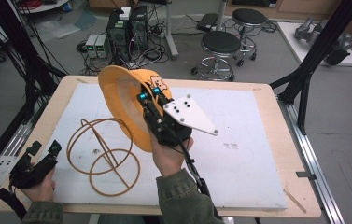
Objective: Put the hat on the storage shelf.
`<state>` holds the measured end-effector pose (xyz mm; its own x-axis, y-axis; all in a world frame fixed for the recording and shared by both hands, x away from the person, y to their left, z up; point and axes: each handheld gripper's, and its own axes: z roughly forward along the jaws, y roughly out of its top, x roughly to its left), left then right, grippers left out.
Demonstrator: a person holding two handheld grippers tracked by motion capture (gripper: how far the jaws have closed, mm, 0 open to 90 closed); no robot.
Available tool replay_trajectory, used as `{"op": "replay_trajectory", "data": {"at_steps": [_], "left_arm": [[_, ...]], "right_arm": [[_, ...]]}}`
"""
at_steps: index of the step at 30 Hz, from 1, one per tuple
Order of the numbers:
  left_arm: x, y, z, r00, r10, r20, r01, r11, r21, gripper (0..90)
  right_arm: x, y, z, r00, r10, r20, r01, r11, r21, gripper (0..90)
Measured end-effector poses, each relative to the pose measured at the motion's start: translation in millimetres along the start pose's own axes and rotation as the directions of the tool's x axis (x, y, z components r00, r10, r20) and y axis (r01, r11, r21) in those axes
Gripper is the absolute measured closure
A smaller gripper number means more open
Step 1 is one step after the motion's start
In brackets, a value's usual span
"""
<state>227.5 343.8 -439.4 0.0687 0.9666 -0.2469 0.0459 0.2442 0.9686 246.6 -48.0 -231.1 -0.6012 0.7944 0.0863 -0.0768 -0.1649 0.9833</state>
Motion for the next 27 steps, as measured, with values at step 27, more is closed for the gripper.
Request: {"op": "replay_trajectory", "data": {"at_steps": [27], "left_arm": [[5.0, 1.0, 0.4, 0.9997, -0.022, -0.009, 0.022, 0.9997, -0.008, 28.6]], "right_arm": [[66.1, -22.9, 18.6, 0.9735, -0.009, -0.229, 0.037, 0.9922, 0.119, 85.6]]}}
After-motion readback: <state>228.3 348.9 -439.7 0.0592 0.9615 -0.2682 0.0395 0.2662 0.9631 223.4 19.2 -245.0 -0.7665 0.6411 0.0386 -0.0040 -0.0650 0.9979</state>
